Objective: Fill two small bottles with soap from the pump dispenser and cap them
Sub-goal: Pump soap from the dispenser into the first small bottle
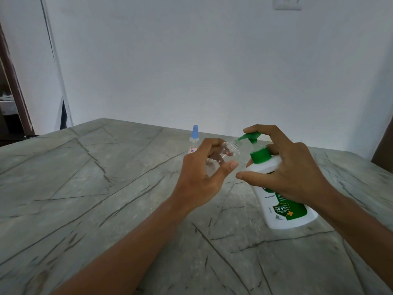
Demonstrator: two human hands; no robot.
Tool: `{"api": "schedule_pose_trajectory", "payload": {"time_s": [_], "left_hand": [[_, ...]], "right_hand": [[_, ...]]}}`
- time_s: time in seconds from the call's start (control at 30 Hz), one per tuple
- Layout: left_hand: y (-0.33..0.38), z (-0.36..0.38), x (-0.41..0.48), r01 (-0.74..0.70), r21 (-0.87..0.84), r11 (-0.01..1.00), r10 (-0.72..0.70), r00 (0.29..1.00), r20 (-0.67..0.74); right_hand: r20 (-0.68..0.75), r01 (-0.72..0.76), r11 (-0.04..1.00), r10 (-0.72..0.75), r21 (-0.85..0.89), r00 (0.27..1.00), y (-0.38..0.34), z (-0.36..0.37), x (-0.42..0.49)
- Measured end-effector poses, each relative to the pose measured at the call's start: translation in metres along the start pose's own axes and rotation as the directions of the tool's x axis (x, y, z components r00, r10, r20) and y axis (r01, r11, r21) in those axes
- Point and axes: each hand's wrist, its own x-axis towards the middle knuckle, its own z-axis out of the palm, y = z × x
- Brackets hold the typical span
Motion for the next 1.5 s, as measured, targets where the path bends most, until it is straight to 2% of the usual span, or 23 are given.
{"api": "schedule_pose_trajectory", "payload": {"time_s": [0.33,0.57,0.8,1.1,1.27,1.4,1.5], "left_hand": [[-0.0015,0.0007,-0.0006,-0.014,0.003,1.000,0.014,1.000,0.018],[0.0003,-0.0014,0.0002,-0.016,-0.013,1.000,0.016,1.000,-0.022],[-0.0001,-0.0002,-0.0009,-0.017,-0.003,1.000,0.017,1.000,-0.004],[0.0031,-0.0015,-0.0004,-0.018,-0.005,1.000,0.018,0.999,-0.032],[0.0031,-0.0012,0.0001,-0.022,0.000,1.000,0.022,0.999,-0.024],[0.0017,0.0004,-0.0010,-0.020,0.009,1.000,0.020,1.000,-0.015],[0.0009,-0.0001,-0.0009,-0.025,-0.001,1.000,0.025,0.999,-0.028]], "right_hand": [[-0.027,-0.061,0.998,0.062,0.023,0.998,0.0008,0.0003,0.0011],[0.008,0.001,1.000,-0.001,-0.008,1.000,0.0006,0.0010,0.0012],[-0.032,-0.049,0.999,0.049,0.005,0.998,0.0002,0.0007,0.0004],[0.000,-0.008,1.000,0.008,0.002,1.000,-0.0046,0.0005,-0.0003],[-0.017,-0.040,0.999,0.040,-0.027,0.999,-0.0030,0.0014,0.0006],[-0.042,-0.038,0.999,0.039,0.012,0.998,-0.0032,0.0007,-0.0011],[-0.016,-0.026,1.000,0.025,-0.005,1.000,-0.0045,0.0015,0.0002]]}}
